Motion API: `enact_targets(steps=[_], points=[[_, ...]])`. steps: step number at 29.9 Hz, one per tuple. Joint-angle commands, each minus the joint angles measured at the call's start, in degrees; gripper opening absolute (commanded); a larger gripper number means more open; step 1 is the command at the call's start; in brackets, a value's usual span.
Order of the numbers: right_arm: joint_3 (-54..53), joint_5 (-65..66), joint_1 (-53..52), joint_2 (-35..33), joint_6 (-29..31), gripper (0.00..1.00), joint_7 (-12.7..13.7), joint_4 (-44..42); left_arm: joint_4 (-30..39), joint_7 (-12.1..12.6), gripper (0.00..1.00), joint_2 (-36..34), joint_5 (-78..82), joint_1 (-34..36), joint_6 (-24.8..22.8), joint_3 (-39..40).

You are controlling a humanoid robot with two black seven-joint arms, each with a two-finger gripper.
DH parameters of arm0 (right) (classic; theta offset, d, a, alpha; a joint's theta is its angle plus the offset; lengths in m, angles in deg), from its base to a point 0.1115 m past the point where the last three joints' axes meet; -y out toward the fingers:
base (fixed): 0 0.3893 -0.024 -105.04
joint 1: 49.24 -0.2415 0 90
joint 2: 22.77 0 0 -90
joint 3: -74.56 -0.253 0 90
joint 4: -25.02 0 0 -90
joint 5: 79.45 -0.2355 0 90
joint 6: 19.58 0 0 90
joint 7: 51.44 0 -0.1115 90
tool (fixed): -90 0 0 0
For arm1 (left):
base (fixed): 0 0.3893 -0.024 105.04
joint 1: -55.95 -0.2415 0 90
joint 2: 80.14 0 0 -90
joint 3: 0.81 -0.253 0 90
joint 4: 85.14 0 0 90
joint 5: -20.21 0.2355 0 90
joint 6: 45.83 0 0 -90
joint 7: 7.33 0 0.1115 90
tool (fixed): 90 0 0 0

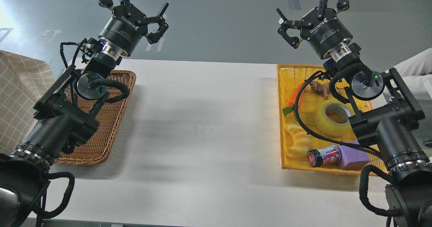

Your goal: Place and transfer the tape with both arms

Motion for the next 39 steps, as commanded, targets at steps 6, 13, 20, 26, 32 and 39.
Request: enact_targets(steps=[6,13,20,26,32,39], points=[[0.19,0.14,-0.5,-0.26,0.0,1.0,0.62,-0.01,0.02,0.03,0.98,-0.16,0.09,0.17,0.0,-0.01],[6.95,0.22,-0.86,-0.96,0.0,1.0,0.62,0.08,0.02,0.12,0.98,-0.07,0.09,0.26,0.0,-0.09],[18.55,0.31,-2.35,-7.2,0.0,1.0,0.7,1.84,0.02,0.03,0.98,0.02,0.18,0.34,0.0,-0.09],[28.93,4.71,-5.87,-14.32,0.0,1.0,0.62,5.18,0.02,0.03,0.98,-0.16,0.18,0.43,0.0,-0.09],[34.73,19.61,-9.47,-18.54,0.0,1.0,0.18,8.51,0.11,0.12,0.98,-0.16,0.18,0.43,0.0,-0.09],[34.82,37.48,-9.03,-23.54,0.0,1.0,0.09,15.28,0.2,0.12,0.98,-0.51,0.18,0.52,0.0,-0.09]])
